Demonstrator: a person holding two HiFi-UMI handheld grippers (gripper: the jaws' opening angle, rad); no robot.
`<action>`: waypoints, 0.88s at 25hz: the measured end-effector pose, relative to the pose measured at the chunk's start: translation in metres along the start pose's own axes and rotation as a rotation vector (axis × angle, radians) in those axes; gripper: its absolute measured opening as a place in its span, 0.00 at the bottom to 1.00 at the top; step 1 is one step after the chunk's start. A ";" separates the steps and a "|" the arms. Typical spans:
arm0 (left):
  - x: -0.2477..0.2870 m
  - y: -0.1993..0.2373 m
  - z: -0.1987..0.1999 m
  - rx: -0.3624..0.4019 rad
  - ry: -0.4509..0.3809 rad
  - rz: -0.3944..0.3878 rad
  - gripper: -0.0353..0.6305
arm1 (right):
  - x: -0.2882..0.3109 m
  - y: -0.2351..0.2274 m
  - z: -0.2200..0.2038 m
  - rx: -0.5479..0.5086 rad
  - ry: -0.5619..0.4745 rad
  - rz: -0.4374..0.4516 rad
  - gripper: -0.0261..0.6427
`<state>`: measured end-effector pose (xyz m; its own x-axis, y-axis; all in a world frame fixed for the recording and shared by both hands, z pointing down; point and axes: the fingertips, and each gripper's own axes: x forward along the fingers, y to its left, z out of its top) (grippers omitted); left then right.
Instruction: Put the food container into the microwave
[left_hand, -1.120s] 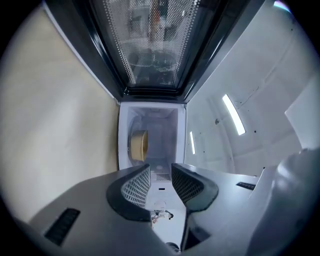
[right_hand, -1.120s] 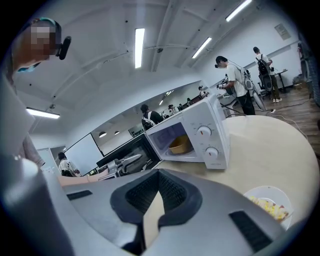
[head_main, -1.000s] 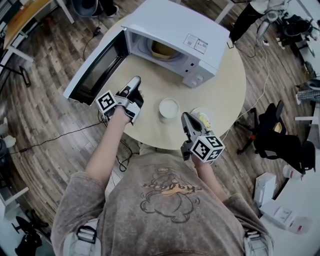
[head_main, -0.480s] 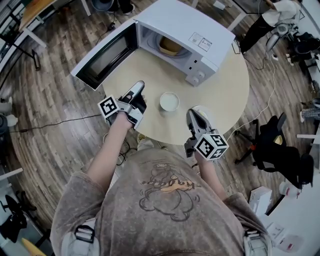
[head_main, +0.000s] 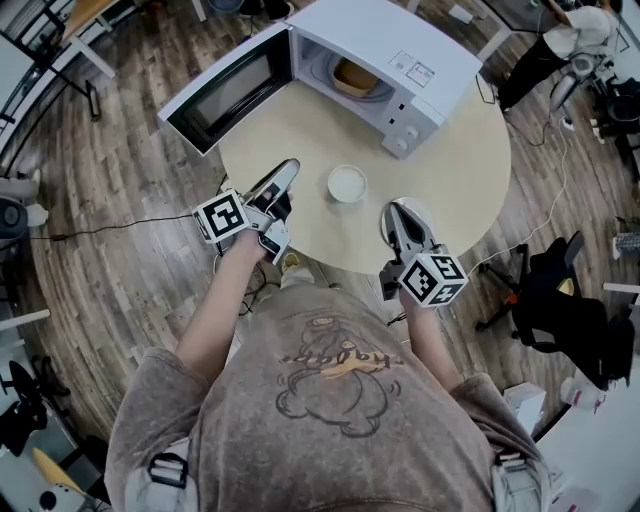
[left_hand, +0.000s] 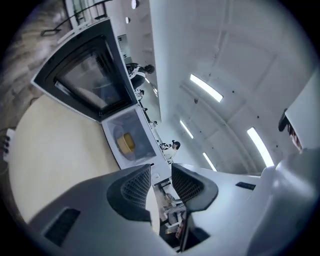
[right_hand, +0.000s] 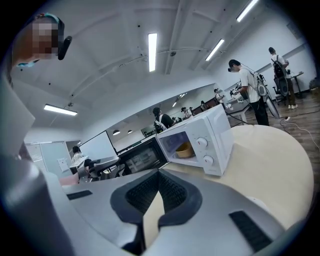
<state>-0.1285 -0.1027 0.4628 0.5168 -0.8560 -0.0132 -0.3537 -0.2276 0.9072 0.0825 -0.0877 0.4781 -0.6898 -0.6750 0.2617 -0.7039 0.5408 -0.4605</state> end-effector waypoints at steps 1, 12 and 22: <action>-0.003 -0.004 -0.002 0.062 0.010 0.010 0.26 | -0.002 -0.001 -0.001 -0.006 0.002 0.000 0.04; -0.027 -0.040 -0.026 0.632 0.076 0.101 0.26 | -0.010 0.007 -0.007 -0.054 0.005 0.009 0.04; -0.035 -0.043 -0.036 0.968 0.001 0.161 0.21 | -0.015 0.004 -0.005 -0.158 -0.016 -0.055 0.04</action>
<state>-0.1031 -0.0462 0.4397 0.4067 -0.9099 0.0816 -0.9063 -0.3906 0.1614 0.0893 -0.0728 0.4765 -0.6475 -0.7132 0.2683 -0.7593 0.5739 -0.3068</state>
